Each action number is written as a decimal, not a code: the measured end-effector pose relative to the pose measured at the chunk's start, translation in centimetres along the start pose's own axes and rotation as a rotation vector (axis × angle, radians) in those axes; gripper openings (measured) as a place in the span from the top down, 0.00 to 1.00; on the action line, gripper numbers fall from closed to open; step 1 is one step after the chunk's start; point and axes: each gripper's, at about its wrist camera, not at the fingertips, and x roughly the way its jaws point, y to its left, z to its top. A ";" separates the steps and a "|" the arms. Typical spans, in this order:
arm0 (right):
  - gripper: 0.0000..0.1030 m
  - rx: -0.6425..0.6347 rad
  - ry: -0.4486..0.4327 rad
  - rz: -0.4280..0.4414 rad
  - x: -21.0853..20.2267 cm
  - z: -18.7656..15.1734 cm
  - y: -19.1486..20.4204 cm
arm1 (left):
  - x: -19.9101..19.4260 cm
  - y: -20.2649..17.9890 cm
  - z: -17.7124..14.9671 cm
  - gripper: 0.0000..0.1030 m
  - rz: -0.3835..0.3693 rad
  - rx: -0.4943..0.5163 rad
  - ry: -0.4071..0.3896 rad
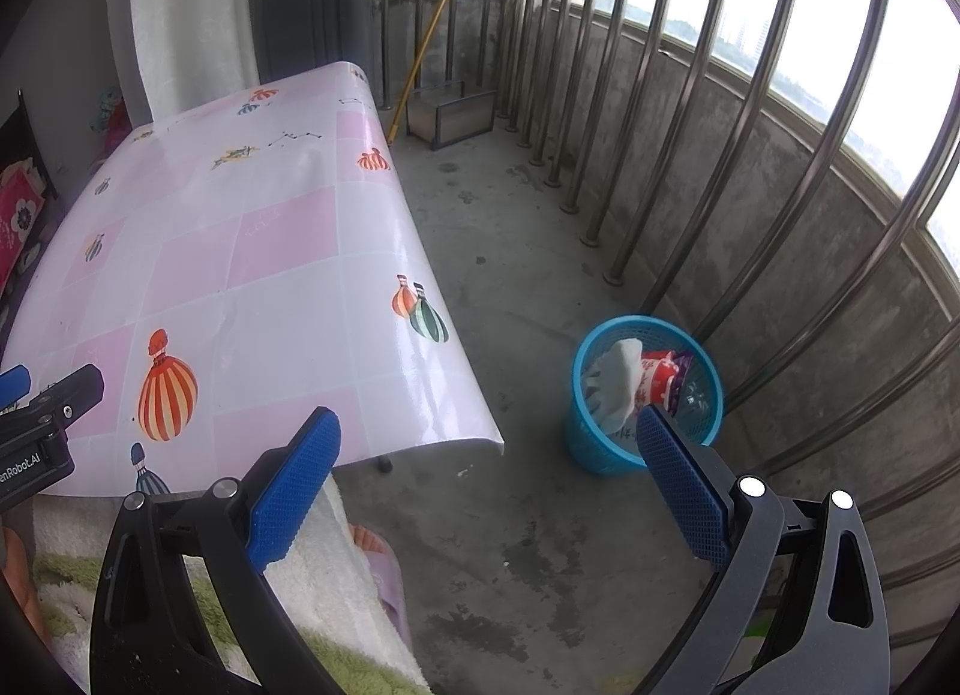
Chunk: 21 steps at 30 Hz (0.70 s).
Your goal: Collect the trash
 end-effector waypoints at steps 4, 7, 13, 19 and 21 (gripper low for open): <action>0.08 -0.001 0.000 0.002 0.0 0.0 0.1 | 0.0 0.0 0.0 0.06 0.000 -0.001 0.000; 0.08 -0.001 0.000 0.003 0.0 0.0 0.1 | 0.0 0.0 0.0 0.06 0.001 0.000 0.000; 0.08 -0.003 -0.001 0.005 0.1 -0.1 0.0 | 0.0 0.0 0.0 0.06 0.001 0.000 0.000; 0.08 -0.002 -0.001 0.005 0.1 -0.1 0.0 | 0.0 0.1 0.0 0.06 0.000 0.000 -0.002; 0.08 -0.003 -0.001 0.007 0.1 0.0 -0.1 | -0.1 0.2 0.0 0.06 0.000 0.000 -0.002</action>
